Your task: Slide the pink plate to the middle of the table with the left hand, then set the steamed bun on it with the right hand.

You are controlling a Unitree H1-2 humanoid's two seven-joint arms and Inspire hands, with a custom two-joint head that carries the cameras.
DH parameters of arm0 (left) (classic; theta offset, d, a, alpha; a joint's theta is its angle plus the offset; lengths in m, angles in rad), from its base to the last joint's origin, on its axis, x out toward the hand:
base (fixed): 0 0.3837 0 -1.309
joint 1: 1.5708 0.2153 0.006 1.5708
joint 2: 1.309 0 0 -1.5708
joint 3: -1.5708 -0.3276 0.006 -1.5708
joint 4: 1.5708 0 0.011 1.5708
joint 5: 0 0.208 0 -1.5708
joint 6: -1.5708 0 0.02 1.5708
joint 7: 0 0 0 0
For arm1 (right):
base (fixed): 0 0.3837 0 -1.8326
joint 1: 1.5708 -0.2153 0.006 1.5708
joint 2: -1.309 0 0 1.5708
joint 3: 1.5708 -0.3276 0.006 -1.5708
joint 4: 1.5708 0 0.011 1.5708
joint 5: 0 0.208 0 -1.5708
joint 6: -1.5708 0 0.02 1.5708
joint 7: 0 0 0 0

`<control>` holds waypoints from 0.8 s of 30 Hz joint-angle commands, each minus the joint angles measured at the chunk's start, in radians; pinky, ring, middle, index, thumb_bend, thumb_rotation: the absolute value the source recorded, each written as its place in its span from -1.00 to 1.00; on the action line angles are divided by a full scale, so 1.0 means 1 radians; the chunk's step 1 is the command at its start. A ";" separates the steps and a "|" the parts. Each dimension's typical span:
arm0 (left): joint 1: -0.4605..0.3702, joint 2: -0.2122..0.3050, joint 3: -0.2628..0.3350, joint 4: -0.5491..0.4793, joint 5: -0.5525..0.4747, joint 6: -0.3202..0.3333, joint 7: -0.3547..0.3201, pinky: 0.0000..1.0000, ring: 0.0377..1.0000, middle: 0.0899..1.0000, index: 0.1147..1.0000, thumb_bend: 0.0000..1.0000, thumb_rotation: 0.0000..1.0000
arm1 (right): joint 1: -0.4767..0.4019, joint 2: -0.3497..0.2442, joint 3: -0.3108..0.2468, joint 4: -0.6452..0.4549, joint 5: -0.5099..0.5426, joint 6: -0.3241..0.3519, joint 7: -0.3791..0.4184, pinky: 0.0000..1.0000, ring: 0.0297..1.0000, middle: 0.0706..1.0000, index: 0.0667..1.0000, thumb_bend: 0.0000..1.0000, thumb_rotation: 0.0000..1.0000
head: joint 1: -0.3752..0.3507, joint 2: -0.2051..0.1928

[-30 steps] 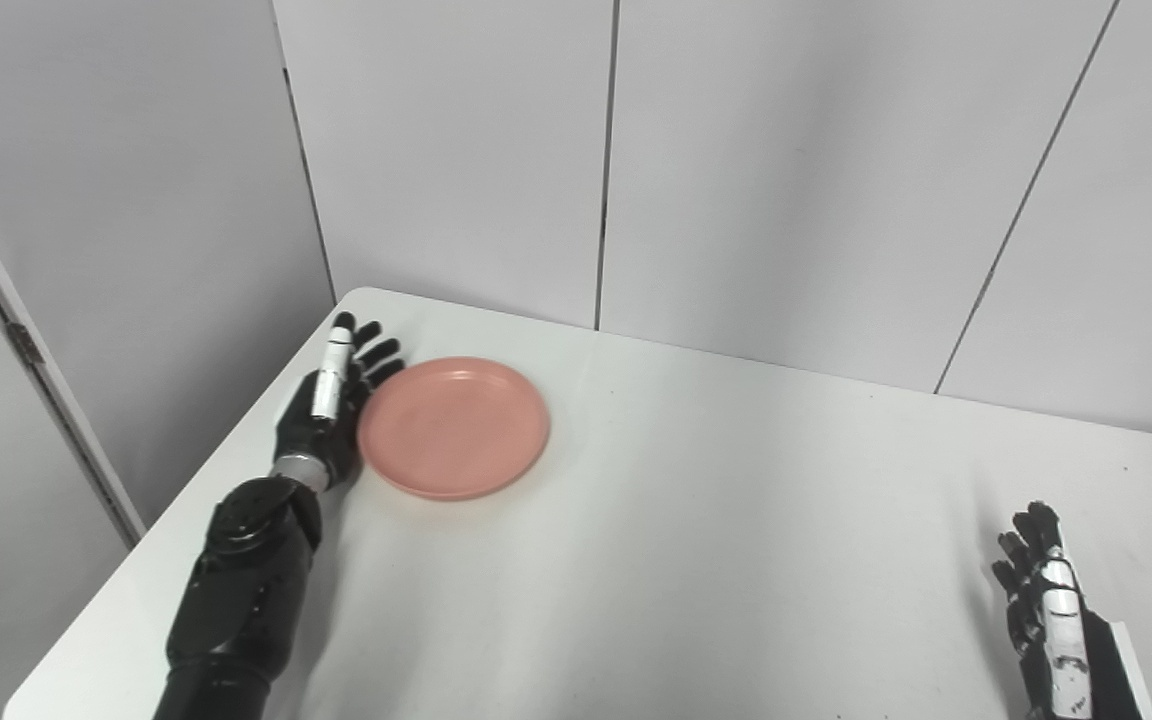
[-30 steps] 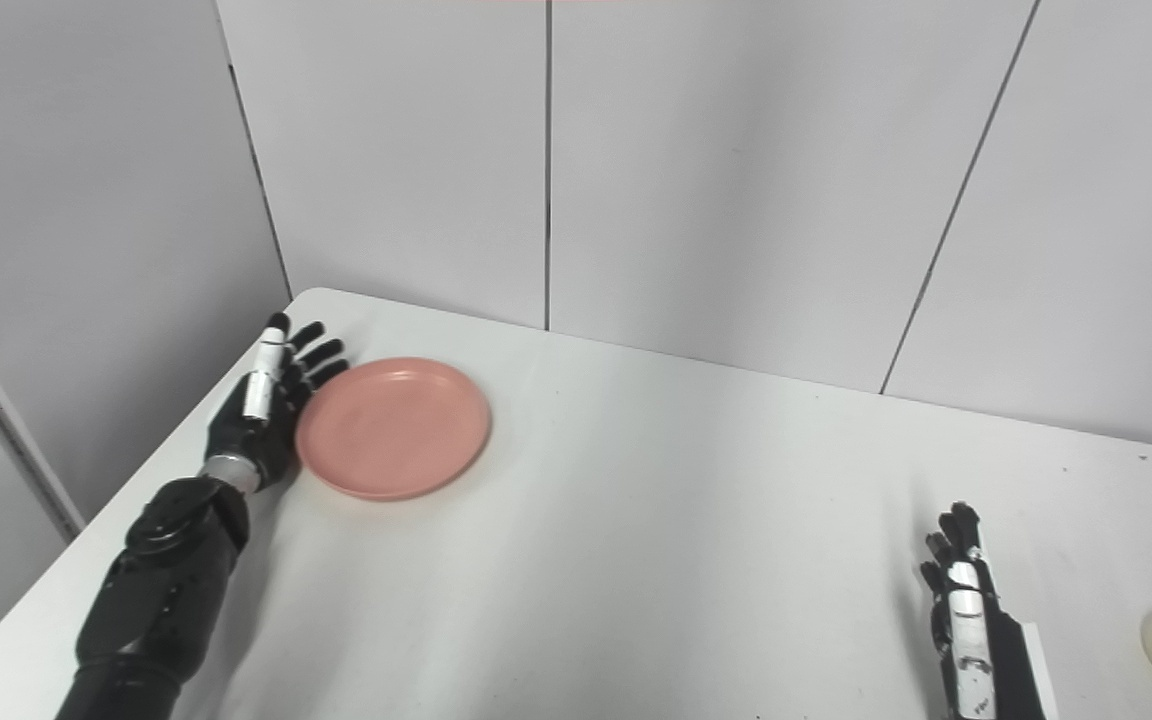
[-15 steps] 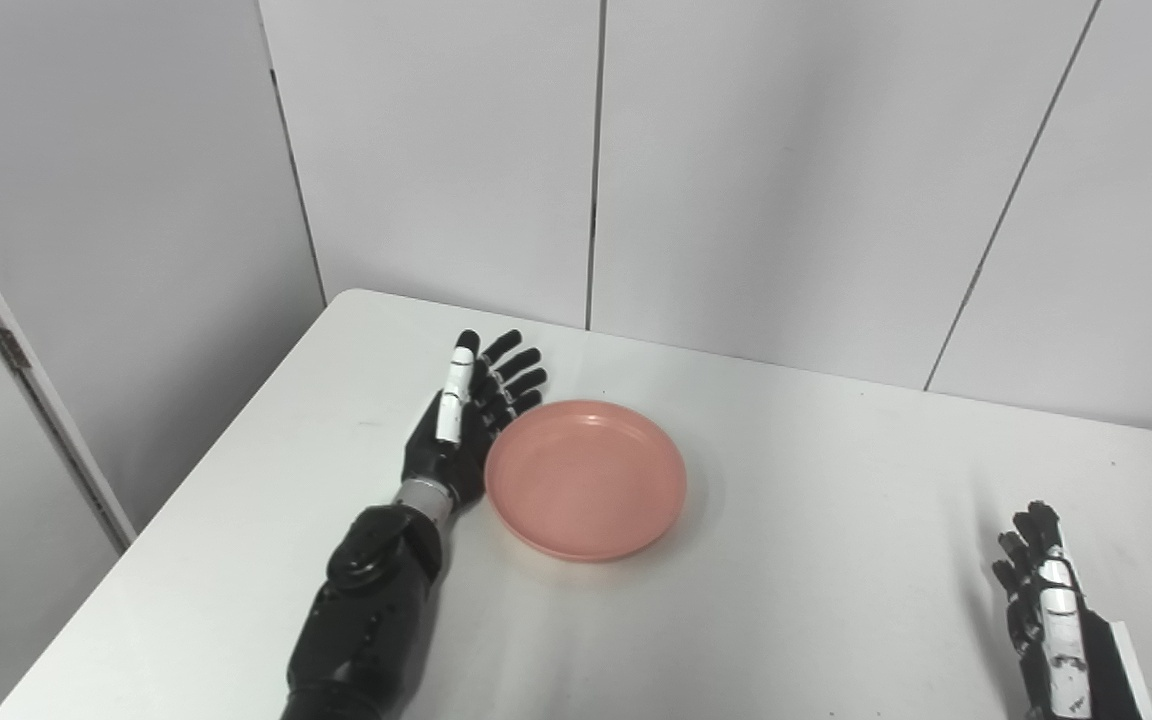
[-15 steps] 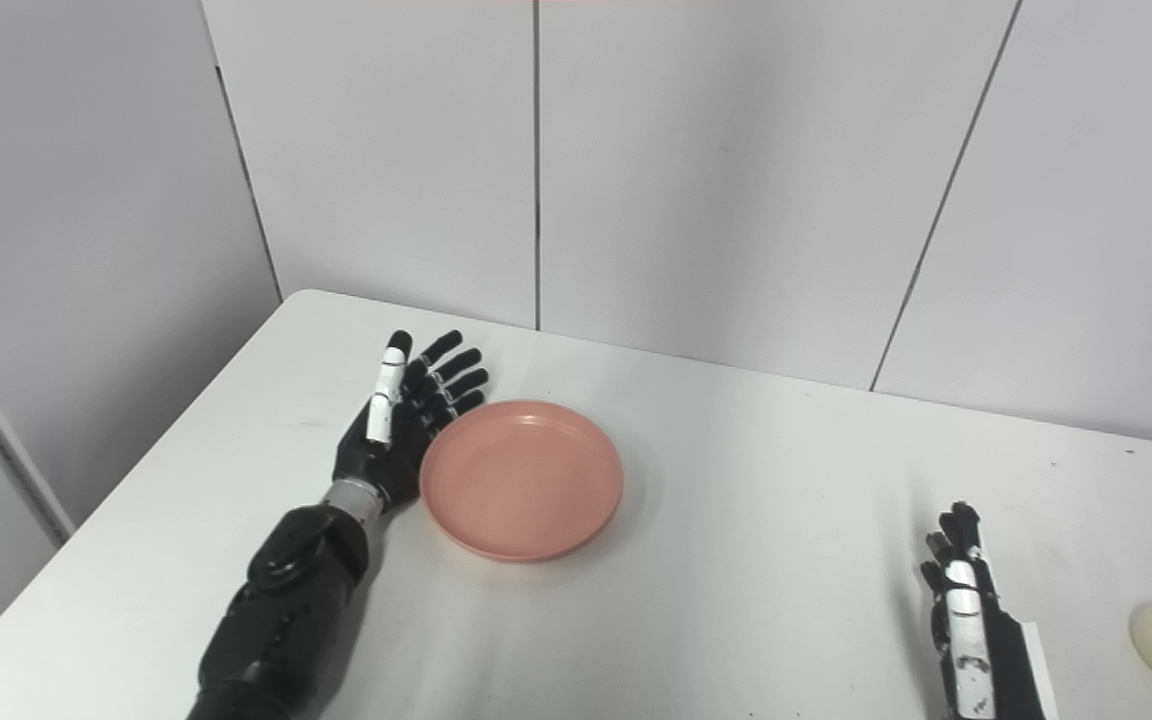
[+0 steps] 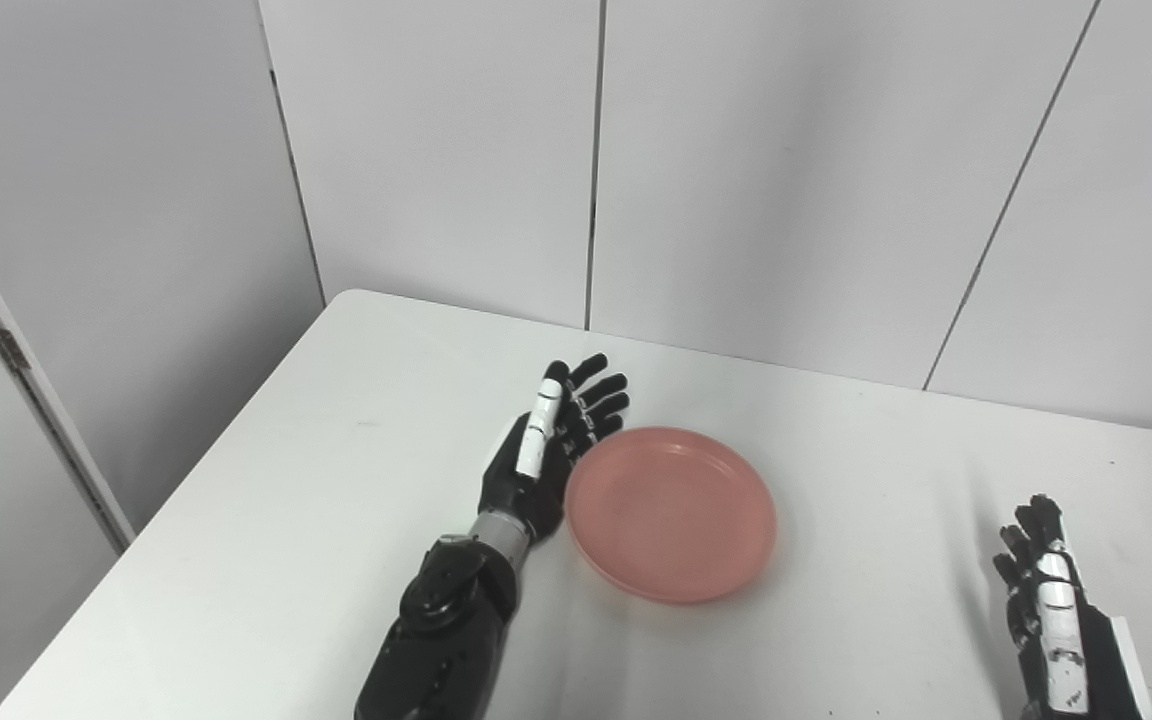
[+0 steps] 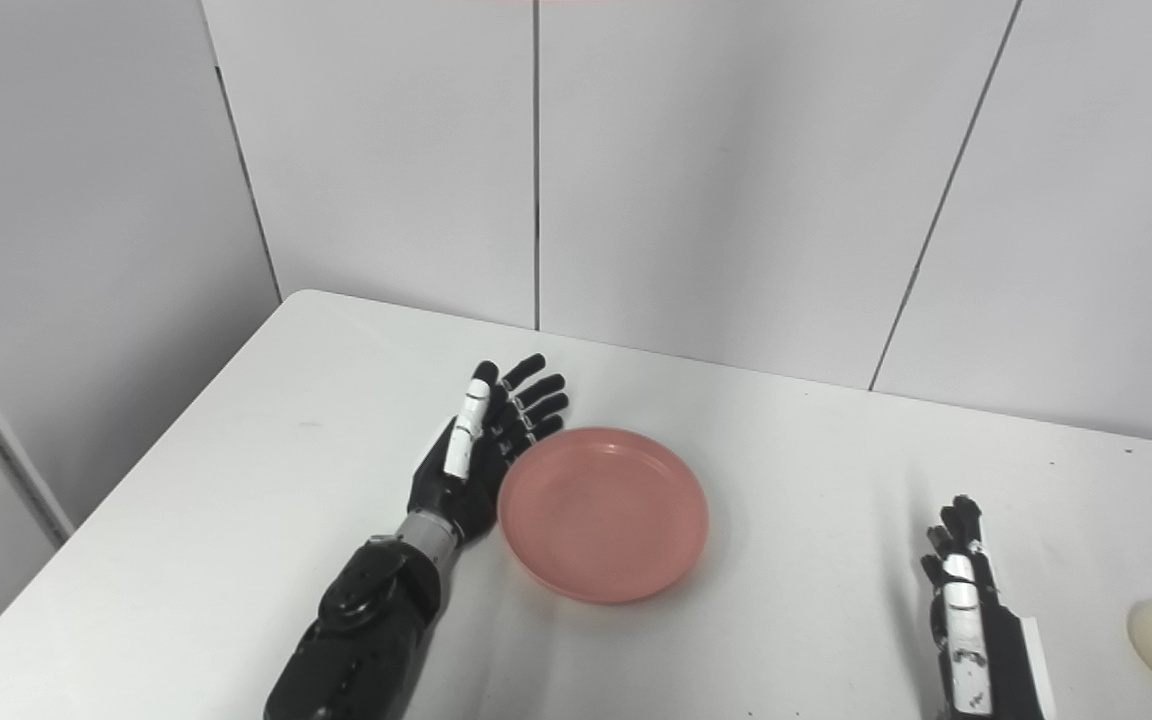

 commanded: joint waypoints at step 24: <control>0.245 -0.075 -0.140 -0.295 0.113 0.011 0.015 1.00 0.99 0.98 0.92 0.06 0.80 | -0.047 0.064 0.049 0.070 -0.133 -0.088 -0.061 0.96 0.88 0.92 0.99 0.18 0.59 | -0.444 0.097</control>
